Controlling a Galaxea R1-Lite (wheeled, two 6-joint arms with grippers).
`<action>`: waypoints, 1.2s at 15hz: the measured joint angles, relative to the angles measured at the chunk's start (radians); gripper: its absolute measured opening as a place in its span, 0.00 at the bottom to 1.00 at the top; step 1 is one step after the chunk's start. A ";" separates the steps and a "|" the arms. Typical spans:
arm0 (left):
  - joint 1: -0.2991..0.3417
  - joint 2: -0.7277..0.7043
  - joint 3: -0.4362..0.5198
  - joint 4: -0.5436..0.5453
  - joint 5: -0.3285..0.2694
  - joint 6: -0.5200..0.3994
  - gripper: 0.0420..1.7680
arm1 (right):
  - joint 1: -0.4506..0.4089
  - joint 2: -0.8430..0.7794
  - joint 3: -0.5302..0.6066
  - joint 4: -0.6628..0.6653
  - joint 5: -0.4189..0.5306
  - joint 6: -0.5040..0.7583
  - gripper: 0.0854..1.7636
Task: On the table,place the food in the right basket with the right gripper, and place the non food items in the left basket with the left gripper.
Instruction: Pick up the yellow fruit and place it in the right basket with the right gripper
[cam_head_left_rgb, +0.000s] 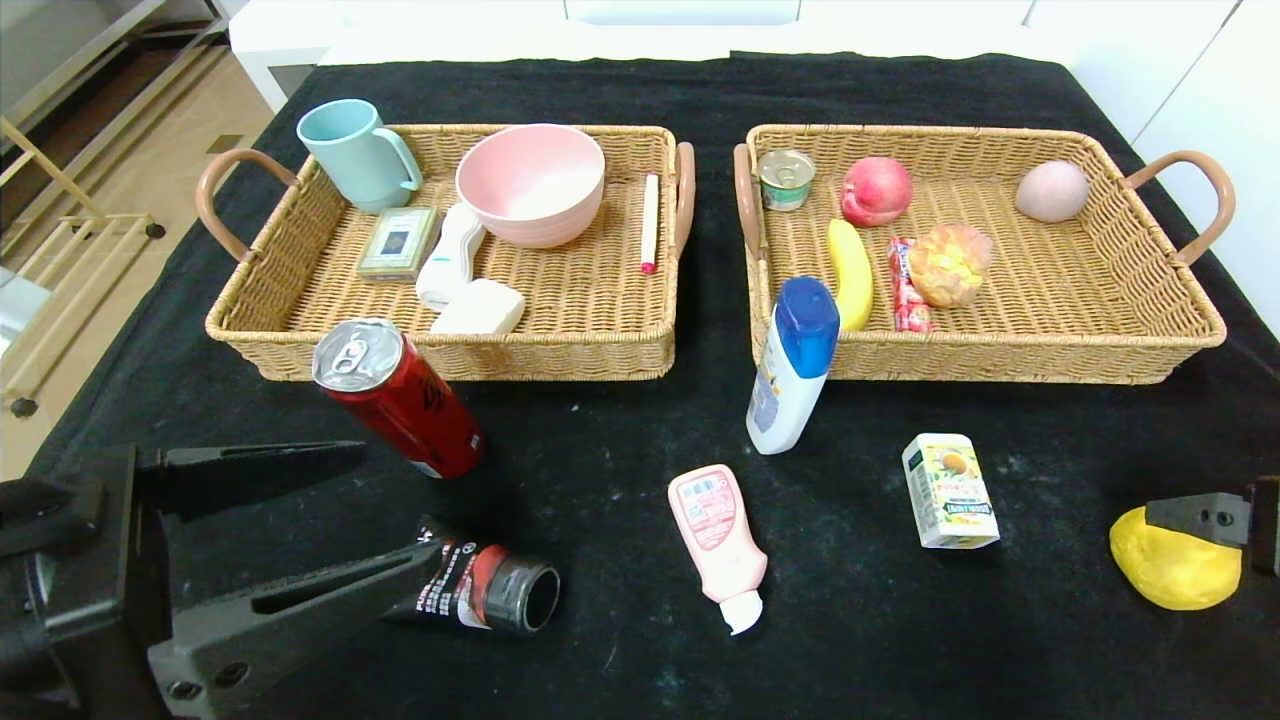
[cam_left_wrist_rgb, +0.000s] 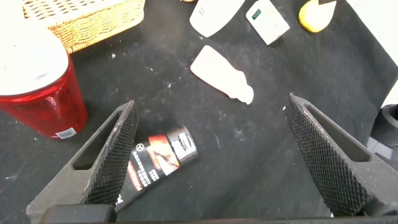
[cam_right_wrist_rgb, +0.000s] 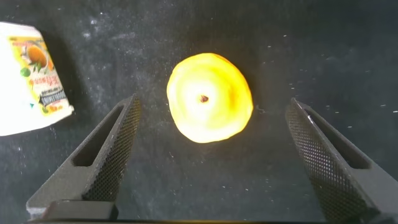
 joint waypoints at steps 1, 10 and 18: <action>0.000 -0.001 0.000 0.000 0.000 0.000 0.97 | 0.000 0.006 0.000 0.000 0.007 0.006 0.97; 0.000 -0.016 0.000 0.003 0.000 0.002 0.97 | -0.053 0.110 0.027 -0.076 0.027 0.059 0.97; -0.002 -0.029 0.000 0.004 0.000 0.002 0.97 | -0.060 0.150 0.041 -0.083 0.072 0.069 0.97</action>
